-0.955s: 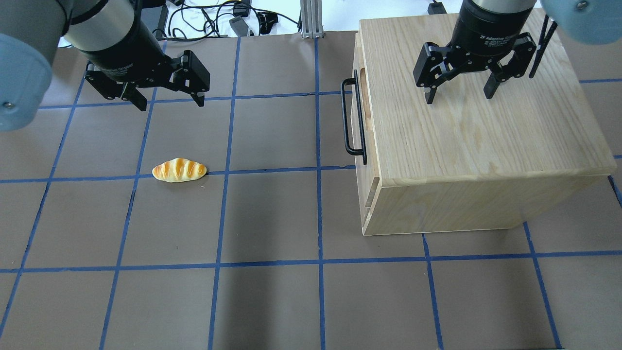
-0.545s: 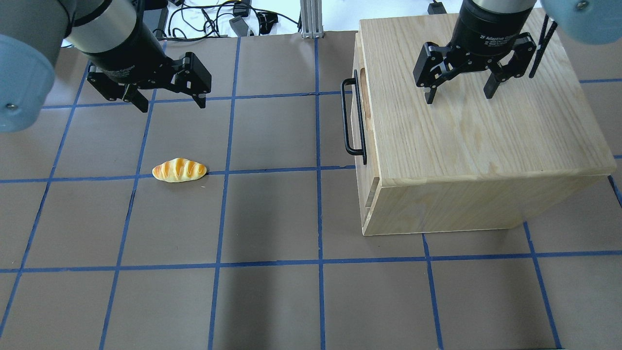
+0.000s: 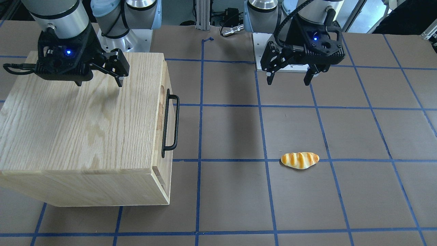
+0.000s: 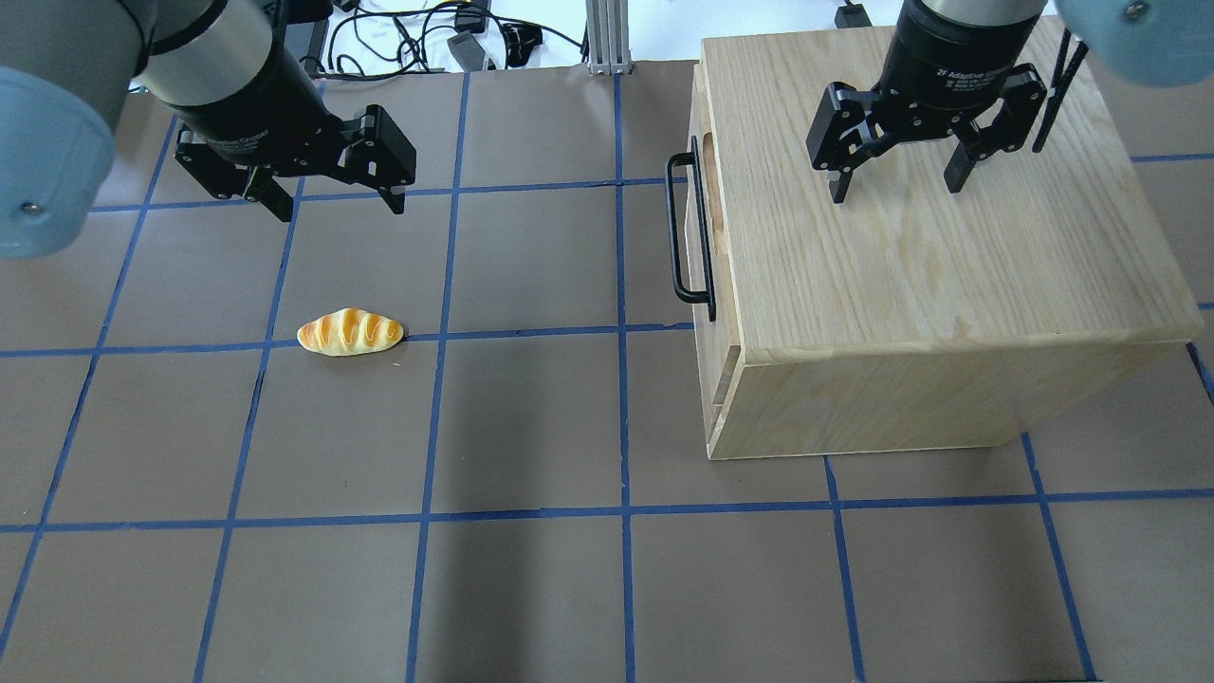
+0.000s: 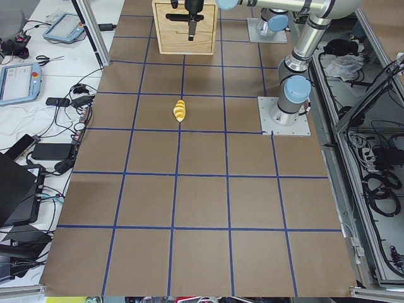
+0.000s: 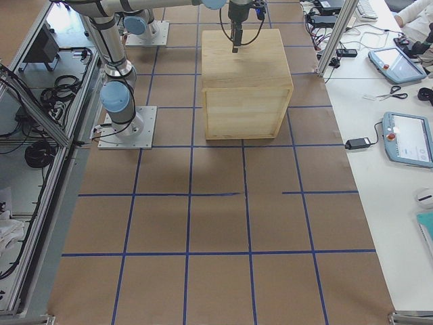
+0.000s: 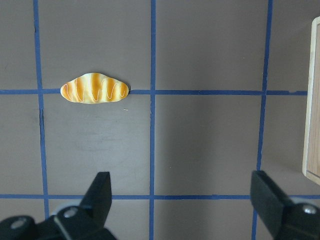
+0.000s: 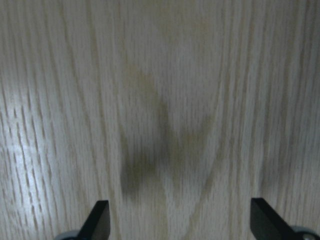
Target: Open upper drawer
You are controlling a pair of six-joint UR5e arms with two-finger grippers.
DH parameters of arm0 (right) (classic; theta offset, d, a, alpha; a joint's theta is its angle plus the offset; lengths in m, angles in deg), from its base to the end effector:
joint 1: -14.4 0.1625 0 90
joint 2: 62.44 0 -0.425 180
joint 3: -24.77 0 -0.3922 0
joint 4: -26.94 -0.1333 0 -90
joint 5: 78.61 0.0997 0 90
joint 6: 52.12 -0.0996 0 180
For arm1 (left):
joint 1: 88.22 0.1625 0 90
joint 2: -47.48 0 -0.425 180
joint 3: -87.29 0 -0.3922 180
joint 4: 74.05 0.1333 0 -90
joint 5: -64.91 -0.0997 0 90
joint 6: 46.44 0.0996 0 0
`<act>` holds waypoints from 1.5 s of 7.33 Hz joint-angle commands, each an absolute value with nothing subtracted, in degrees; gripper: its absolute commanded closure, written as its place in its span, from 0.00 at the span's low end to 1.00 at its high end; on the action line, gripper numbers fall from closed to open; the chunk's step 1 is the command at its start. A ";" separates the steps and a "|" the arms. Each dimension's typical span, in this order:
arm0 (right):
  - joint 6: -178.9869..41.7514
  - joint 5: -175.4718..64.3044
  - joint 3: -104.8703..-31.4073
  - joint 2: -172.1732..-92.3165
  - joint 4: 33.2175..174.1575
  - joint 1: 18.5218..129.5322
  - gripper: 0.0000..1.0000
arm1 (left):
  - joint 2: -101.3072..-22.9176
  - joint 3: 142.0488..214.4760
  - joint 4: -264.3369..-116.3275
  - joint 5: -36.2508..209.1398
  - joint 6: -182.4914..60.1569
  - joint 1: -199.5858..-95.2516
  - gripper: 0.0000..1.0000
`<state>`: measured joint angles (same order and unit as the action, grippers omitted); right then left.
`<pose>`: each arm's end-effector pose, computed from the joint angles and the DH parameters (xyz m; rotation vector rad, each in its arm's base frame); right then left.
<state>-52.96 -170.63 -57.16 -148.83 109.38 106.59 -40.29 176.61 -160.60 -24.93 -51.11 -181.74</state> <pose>0.1493 -0.5066 0.5124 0.0380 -3.1036 -0.0825 -0.1631 -0.4762 0.5191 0.0311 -3.1260 0.1729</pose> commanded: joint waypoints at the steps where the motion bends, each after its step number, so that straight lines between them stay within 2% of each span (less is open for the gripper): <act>1: -53.00 -170.63 -57.23 -148.83 109.38 106.59 0.00 | -41.98 176.42 -161.15 -23.78 -51.27 -183.65 0.00; 5: -53.00 -170.63 -57.15 -148.83 109.38 106.59 0.00 | -51.02 174.23 -155.64 -13.86 -55.03 -192.97 0.00; 7: -53.00 -170.63 -57.15 -148.83 109.38 106.59 0.00 | -55.59 173.60 -145.99 -9.11 -58.47 -194.12 0.00; 11: -53.00 -170.63 -57.15 -148.83 109.38 106.59 0.00 | -61.06 171.40 -142.00 -6.11 -60.77 -196.06 0.00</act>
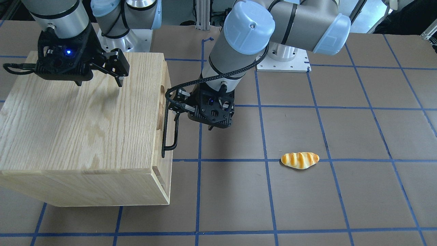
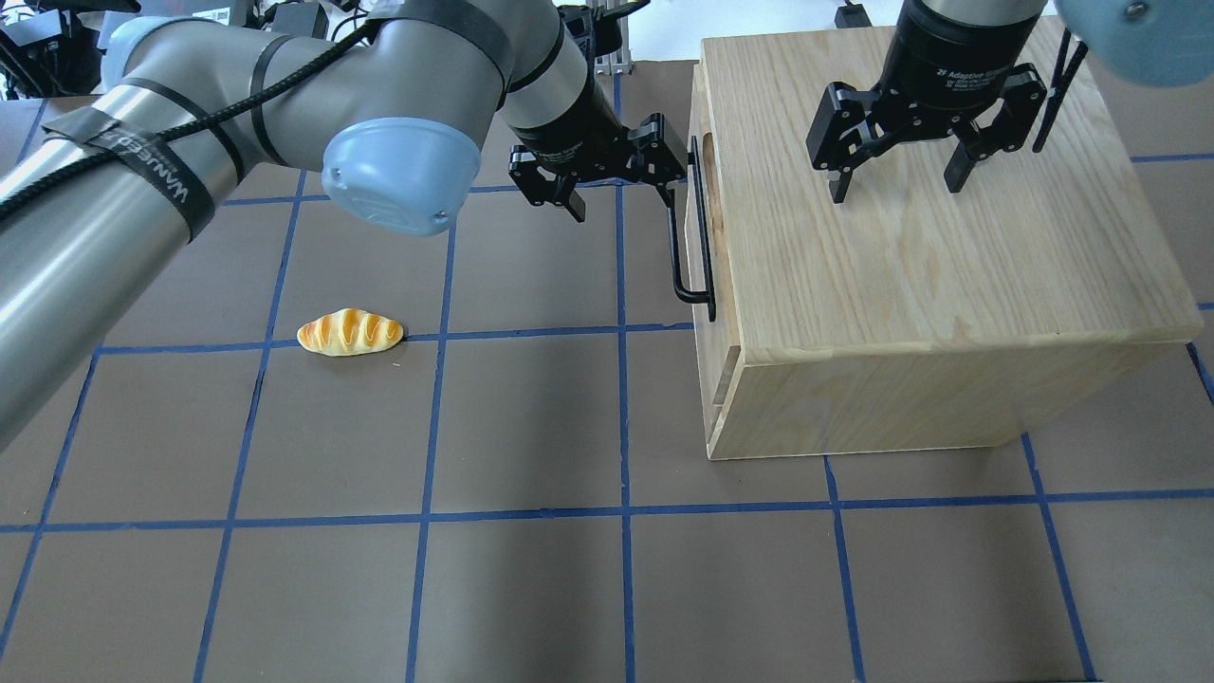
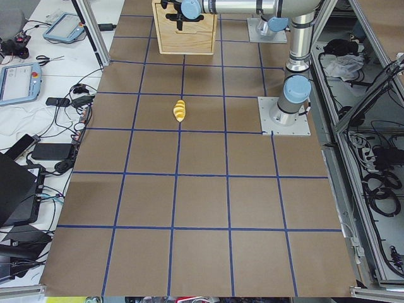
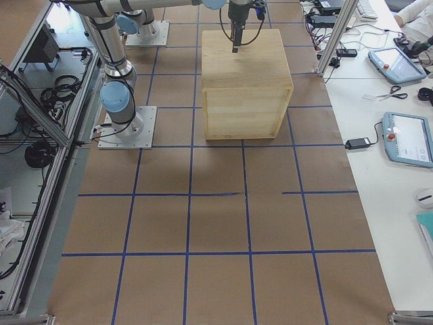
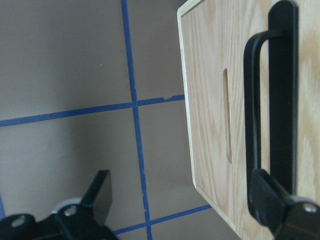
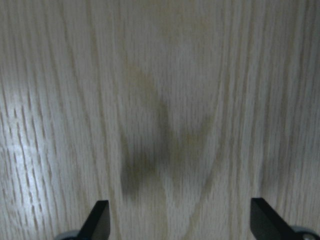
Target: Open upper drawer
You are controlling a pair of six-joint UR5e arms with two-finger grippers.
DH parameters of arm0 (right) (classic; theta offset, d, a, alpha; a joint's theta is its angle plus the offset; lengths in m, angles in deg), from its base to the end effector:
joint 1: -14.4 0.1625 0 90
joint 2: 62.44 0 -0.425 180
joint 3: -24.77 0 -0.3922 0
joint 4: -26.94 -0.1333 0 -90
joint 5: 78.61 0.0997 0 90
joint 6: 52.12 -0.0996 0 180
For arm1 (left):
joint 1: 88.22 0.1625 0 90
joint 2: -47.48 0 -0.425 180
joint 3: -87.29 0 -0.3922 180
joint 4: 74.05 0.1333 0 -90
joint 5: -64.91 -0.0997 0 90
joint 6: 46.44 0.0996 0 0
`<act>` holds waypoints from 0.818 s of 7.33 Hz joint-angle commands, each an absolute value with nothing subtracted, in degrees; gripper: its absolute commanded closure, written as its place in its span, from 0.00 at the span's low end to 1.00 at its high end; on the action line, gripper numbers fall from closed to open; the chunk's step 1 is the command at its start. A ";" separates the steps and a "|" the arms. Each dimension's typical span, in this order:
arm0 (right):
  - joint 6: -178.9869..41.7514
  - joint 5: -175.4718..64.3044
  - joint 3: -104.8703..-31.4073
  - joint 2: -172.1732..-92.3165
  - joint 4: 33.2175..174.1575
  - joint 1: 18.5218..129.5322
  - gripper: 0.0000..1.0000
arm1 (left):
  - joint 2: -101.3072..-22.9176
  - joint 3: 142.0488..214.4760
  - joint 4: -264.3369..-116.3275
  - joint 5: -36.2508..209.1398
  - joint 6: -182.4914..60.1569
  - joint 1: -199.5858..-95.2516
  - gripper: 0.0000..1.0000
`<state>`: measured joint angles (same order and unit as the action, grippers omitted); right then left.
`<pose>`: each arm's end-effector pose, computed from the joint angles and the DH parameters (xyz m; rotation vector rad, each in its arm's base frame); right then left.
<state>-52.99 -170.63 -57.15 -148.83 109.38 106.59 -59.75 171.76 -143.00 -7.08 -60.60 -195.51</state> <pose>0.1493 -0.5066 0.5125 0.0372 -3.1036 -0.0822 -0.3420 -0.5467 0.4116 -0.1125 -2.7919 0.0999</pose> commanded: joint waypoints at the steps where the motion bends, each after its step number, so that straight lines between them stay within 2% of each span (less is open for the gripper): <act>1: -53.00 -170.63 -57.23 -148.83 109.38 106.59 0.00 | -61.67 171.40 -141.99 -6.19 -60.33 -196.06 0.00; 4: -53.00 -170.63 -57.15 -148.83 109.38 106.59 0.00 | -62.91 172.28 -142.17 -8.81 -56.64 -195.98 0.00; 6: -53.00 -170.63 -57.15 -148.83 109.38 106.59 0.00 | -60.38 173.67 -145.74 -11.80 -56.11 -193.18 0.00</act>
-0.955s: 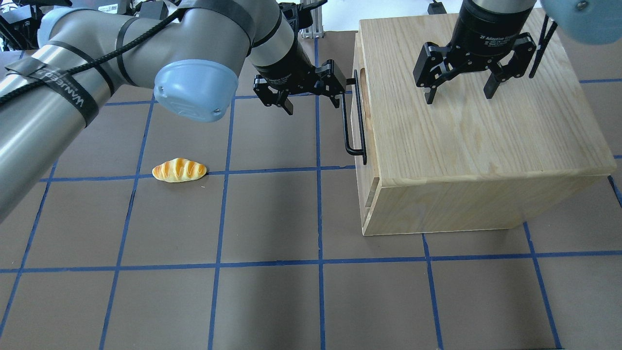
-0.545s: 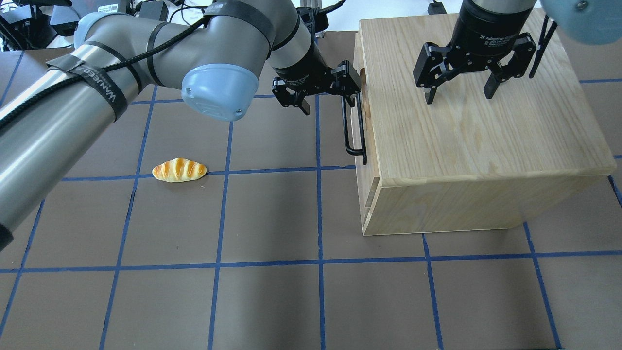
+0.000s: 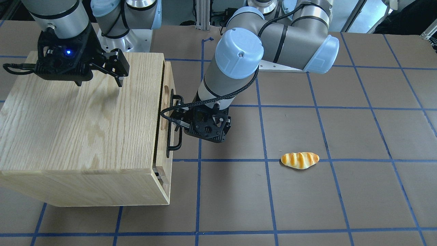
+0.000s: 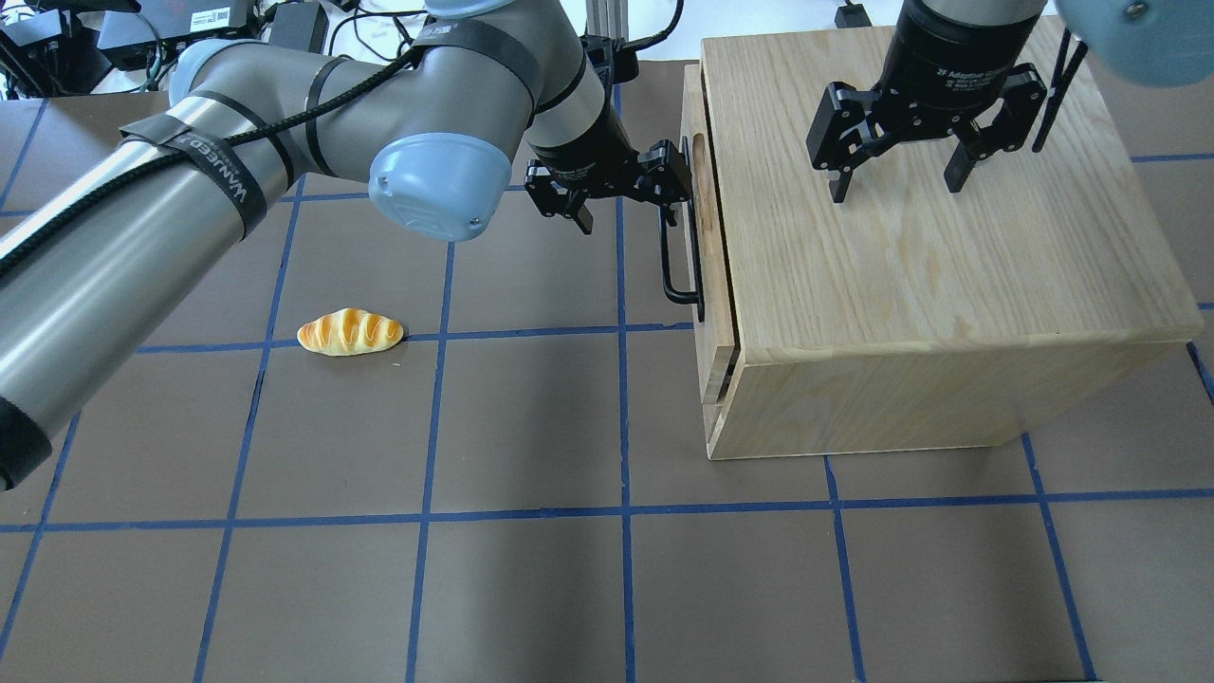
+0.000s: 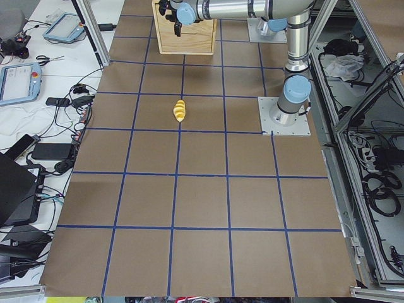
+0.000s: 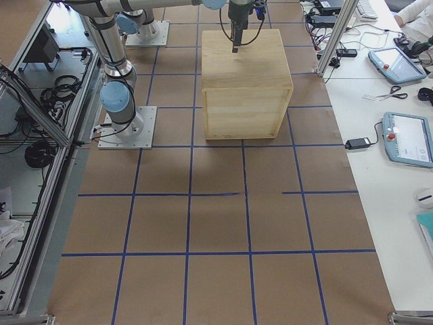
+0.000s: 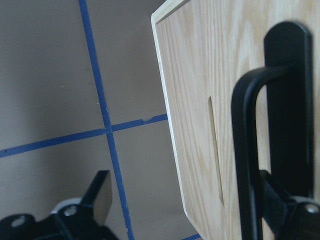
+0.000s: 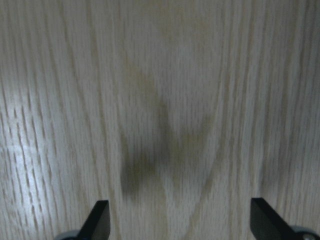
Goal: Open upper drawer
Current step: 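Pull the drawer handle away from the cabinet with the left gripper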
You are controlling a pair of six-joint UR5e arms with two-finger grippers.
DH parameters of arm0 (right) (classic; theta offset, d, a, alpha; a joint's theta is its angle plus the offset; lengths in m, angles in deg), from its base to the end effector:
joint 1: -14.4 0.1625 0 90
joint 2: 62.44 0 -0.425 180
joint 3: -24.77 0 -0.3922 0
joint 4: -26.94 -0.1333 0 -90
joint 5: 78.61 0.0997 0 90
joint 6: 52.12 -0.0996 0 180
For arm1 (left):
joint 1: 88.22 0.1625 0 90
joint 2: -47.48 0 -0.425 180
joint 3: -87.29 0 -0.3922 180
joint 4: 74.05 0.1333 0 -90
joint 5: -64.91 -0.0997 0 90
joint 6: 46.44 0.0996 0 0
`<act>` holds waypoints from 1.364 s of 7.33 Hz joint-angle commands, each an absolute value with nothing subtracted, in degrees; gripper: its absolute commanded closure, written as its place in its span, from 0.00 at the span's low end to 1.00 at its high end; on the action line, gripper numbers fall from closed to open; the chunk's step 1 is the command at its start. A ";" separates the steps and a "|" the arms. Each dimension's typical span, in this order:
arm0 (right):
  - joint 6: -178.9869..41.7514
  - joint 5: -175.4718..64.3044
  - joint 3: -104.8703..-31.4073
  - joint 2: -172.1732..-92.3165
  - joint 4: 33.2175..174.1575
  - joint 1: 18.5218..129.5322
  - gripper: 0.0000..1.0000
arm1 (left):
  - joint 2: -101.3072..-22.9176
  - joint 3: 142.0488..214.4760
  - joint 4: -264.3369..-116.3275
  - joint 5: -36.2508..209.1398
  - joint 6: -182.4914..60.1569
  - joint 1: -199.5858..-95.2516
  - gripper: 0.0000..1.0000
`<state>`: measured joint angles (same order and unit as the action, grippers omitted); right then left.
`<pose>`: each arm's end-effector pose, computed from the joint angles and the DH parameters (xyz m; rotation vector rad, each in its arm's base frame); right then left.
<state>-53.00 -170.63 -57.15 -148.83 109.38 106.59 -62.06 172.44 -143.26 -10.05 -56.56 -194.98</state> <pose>0.1493 -0.5066 0.5125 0.0370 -3.1036 -0.0822 -0.3343 -0.5582 0.3785 -0.1858 -2.8553 0.0605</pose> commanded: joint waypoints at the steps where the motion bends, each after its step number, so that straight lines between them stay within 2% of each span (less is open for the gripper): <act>1: -53.00 -170.63 -57.15 -148.83 109.38 106.59 0.00 | -59.32 174.82 -146.03 -13.21 -55.76 -190.90 0.00; 4: -53.00 -170.63 -57.23 -148.83 109.38 106.59 0.00 | -55.71 178.16 -147.35 -13.40 -51.29 -183.17 0.00; 10: -53.00 -170.63 -57.15 -148.83 109.38 106.59 0.00 | -52.19 178.44 -152.18 -13.92 -46.61 -176.21 0.00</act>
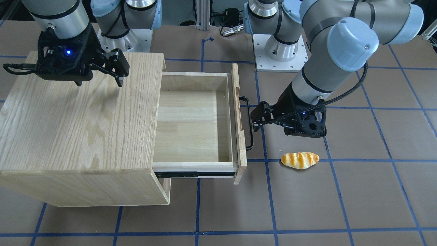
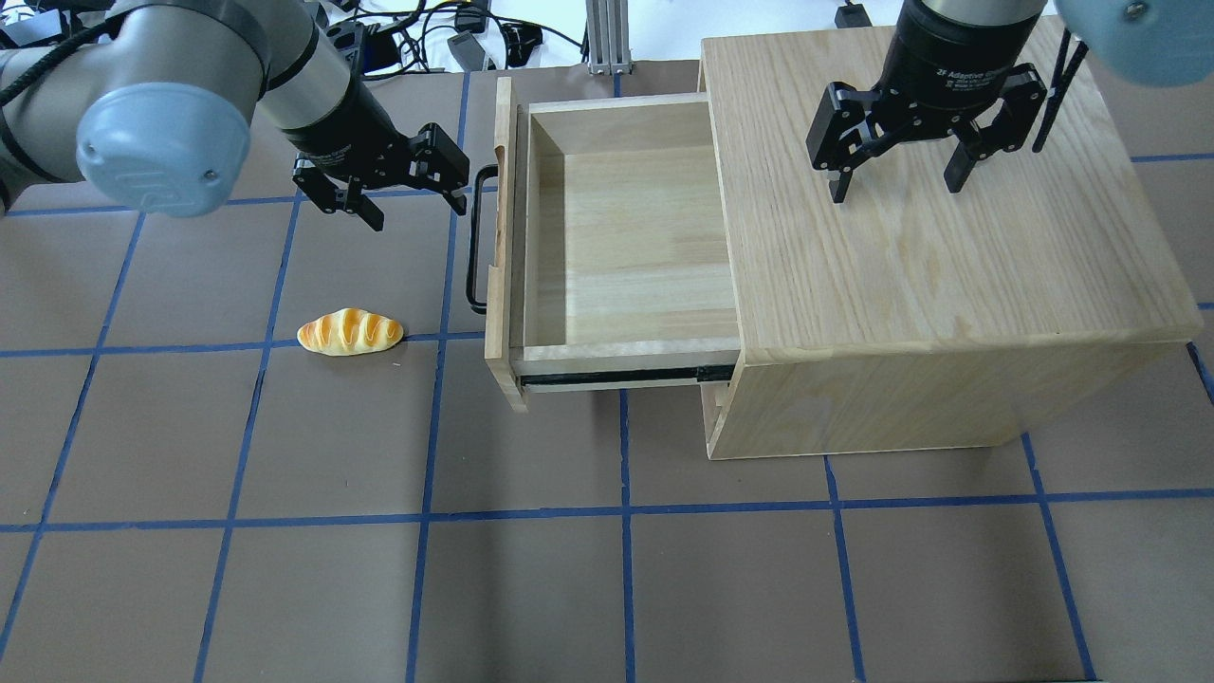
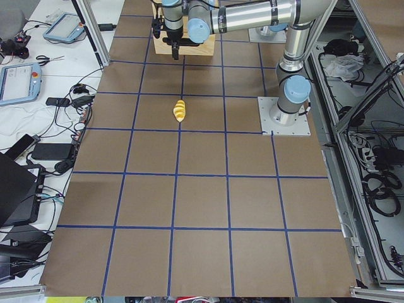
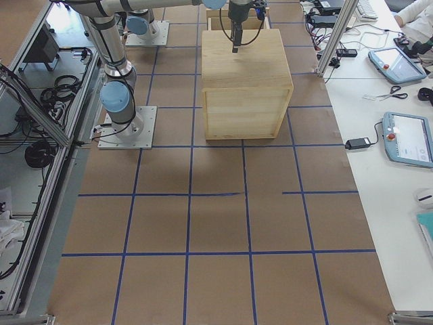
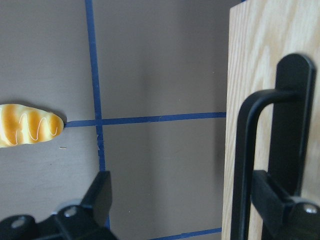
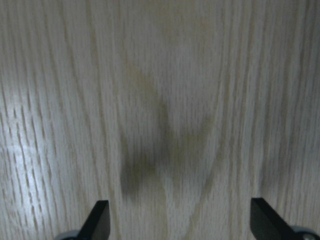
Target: Open upper drawer
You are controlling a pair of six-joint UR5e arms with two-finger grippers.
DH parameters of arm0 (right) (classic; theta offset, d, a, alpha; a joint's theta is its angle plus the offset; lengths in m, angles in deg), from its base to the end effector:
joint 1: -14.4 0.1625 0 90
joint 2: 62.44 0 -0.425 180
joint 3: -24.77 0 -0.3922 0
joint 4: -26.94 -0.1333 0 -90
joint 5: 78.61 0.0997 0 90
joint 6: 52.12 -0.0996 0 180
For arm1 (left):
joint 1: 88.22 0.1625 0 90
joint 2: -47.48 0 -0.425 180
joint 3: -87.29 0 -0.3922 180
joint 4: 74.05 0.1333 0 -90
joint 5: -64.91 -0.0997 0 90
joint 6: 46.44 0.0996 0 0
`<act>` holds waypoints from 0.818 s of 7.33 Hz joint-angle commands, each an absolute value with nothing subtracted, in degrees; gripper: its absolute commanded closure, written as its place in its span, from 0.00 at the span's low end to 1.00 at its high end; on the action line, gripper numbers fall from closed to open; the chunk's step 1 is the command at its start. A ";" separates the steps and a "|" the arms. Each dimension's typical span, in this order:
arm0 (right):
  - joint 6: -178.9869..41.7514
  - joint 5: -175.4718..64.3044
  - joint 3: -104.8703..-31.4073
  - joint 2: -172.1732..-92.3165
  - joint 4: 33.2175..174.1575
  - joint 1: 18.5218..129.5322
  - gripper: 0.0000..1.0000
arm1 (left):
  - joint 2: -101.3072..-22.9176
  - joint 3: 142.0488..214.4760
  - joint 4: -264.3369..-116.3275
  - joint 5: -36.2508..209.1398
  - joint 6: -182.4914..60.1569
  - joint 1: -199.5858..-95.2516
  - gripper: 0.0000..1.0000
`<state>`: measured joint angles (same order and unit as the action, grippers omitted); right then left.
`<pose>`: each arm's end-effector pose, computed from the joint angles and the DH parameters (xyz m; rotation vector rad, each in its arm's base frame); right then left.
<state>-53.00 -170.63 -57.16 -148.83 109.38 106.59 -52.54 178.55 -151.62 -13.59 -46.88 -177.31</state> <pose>0.1493 -0.5066 0.5124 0.0370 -3.1036 -0.0825 -0.1442 -0.5626 0.4087 0.0317 -2.9406 0.0307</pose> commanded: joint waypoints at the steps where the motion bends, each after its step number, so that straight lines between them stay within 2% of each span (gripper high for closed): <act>1: -52.91 -170.63 -57.15 -148.83 109.38 106.59 0.00 | -51.58 177.74 -153.41 -16.54 -46.70 -176.38 0.00; 4: -53.00 -170.63 -57.15 -148.83 109.38 106.59 0.00 | -43.34 177.03 -161.31 -22.79 -47.40 -177.78 0.00; 6: -53.00 -170.63 -57.15 -148.83 109.38 106.59 0.00 | -41.73 174.23 -167.79 -28.59 -47.49 -180.40 0.00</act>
